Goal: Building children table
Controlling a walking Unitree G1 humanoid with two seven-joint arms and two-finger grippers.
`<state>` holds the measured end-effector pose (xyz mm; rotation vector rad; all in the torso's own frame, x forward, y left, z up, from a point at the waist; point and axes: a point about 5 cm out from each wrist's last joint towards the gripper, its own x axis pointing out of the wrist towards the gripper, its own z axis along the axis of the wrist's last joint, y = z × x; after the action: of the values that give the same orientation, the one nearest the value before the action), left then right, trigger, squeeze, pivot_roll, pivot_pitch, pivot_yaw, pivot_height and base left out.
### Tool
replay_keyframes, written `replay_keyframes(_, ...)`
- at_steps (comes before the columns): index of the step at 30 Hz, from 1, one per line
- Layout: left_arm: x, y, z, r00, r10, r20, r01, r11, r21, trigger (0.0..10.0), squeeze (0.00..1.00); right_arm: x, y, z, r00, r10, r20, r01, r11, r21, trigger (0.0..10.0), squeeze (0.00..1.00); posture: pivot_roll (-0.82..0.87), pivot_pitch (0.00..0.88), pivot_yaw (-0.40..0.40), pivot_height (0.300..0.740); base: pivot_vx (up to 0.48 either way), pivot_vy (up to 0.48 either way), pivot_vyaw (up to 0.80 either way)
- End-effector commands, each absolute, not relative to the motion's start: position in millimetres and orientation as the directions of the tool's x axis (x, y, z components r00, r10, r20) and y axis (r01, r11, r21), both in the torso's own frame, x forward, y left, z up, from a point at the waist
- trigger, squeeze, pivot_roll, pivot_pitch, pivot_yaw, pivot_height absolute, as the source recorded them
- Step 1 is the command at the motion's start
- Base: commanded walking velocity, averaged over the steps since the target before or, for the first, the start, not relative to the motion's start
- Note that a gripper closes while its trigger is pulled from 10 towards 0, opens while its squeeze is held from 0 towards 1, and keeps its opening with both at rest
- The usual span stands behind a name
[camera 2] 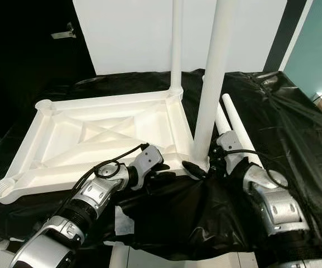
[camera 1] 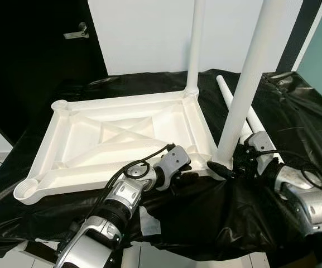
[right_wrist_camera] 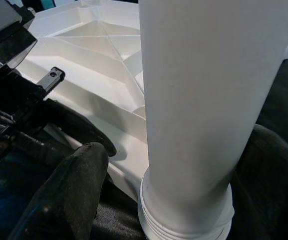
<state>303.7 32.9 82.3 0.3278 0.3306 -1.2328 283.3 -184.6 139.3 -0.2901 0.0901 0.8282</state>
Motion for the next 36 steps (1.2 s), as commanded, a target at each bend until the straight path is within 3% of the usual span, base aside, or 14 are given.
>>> replay_keyframes(1, 279, 35, 42, 0.167, -0.826, -0.539, 0.963, 0.254, -0.091, 10.0, 0.00, 278, -164, 124, 0.541, 0.803, -0.251, -0.841, 0.511, -0.179, 10.0, 0.00, -0.08, 0.000, 0.001, 0.740, 0.000, 0.000, 0.00)
replay_keyframes(6, 279, 36, 41, 0.167, -0.825, -0.540, 0.963, 0.254, -0.090, 10.0, 0.00, 290, -171, 127, 0.525, 0.804, -0.279, -0.850, 0.480, -0.218, 10.0, 0.00, -0.08, 0.000, 0.004, 0.740, 0.000, 0.000, 0.00)
replay_keyframes(7, 279, 36, 41, 0.166, -0.825, -0.539, 0.963, 0.253, -0.090, 10.0, 0.00, 292, -170, 128, 0.507, 0.814, -0.283, -0.861, 0.462, -0.213, 2.3, 0.00, -0.07, 0.000, 0.006, 0.740, 0.000, 0.000, 0.00)
replay_keyframes(8, 279, 36, 41, 0.166, -0.825, -0.539, 0.963, 0.253, -0.090, 10.0, 0.00, 292, -170, 128, 0.507, 0.814, -0.283, -0.861, 0.462, -0.213, 2.3, 0.00, -0.07, 0.000, 0.006, 0.740, 0.000, 0.000, 0.00)
replay_keyframes(9, 279, 36, 41, 0.166, -0.826, -0.539, 0.963, 0.253, -0.090, 10.0, 0.00, 293, -170, 129, 0.501, 0.819, -0.279, -0.865, 0.458, -0.207, 0.0, 0.00, -0.07, 0.000, 0.006, 0.740, 0.000, 0.000, 0.00)
replay_keyframes(18, 279, 38, 42, 0.168, -0.825, -0.540, 0.963, 0.255, -0.090, 10.0, 0.00, 296, -169, 130, 0.499, 0.826, -0.261, -0.866, 0.466, -0.180, 0.0, 0.00, -0.07, 0.000, 0.015, 0.740, 0.000, 0.000, 0.00)
replay_keyframes(26, 279, 38, 43, 0.166, -0.825, -0.540, 0.963, 0.253, -0.090, 10.0, 0.00, 279, -154, 115, 0.538, 0.826, -0.171, -0.841, 0.539, -0.042, 0.0, 0.00, -0.06, 0.000, 0.016, 0.740, 0.000, 0.000, 0.00)
replay_keyframes(28, 279, 39, 43, 0.167, -0.825, -0.540, 0.963, 0.254, -0.090, 10.0, 0.00, 275, -141, 111, 0.694, 0.716, -0.081, -0.715, 0.698, 0.037, 0.0, 0.00, -0.06, 0.000, 0.010, 0.740, 0.000, 0.000, 0.00)
replay_keyframes(29, 279, 39, 43, 0.167, -0.825, -0.540, 0.963, 0.254, -0.090, 10.0, 0.00, 275, -141, 111, 0.694, 0.716, -0.081, -0.715, 0.698, 0.037, 0.0, 0.00, -0.06, 0.000, 0.010, 0.740, 0.000, 0.000, 0.00)
replay_keyframes(30, 279, 39, 43, 0.170, -0.825, -0.539, 0.962, 0.258, -0.091, 10.0, 0.00, 275, -136, 107, 0.802, 0.595, -0.051, -0.590, 0.803, 0.082, 0.0, 0.00, -0.06, 0.000, 0.004, 0.740, 0.000, 0.000, 0.00)
replay_keyframes(32, 279, 39, 43, 0.170, -0.825, -0.539, 0.962, 0.258, -0.091, 10.0, 0.00, 275, -136, 107, 0.802, 0.595, -0.051, -0.590, 0.803, 0.082, 0.0, 0.00, -0.06, 0.000, 0.004, 0.740, 0.000, 0.000, 0.00)
replay_keyframes(35, 278, 40, 42, 0.170, -0.824, -0.540, 0.961, 0.260, -0.094, 10.0, 0.00, 271, -132, 100, 0.960, 0.278, -0.029, -0.274, 0.958, 0.087, 0.0, 0.00, -0.06, 0.000, 0.011, 0.740, 0.000, 0.000, 0.00)
replay_keyframes(36, 278, 40, 42, 0.170, -0.824, -0.540, 0.961, 0.260, -0.094, 10.0, 0.00, 271, -132, 100, 0.960, 0.278, -0.029, -0.274, 0.958, 0.087, 0.0, 0.00, -0.06, 0.000, 0.011, 0.740, 0.000, 0.000, 0.00)
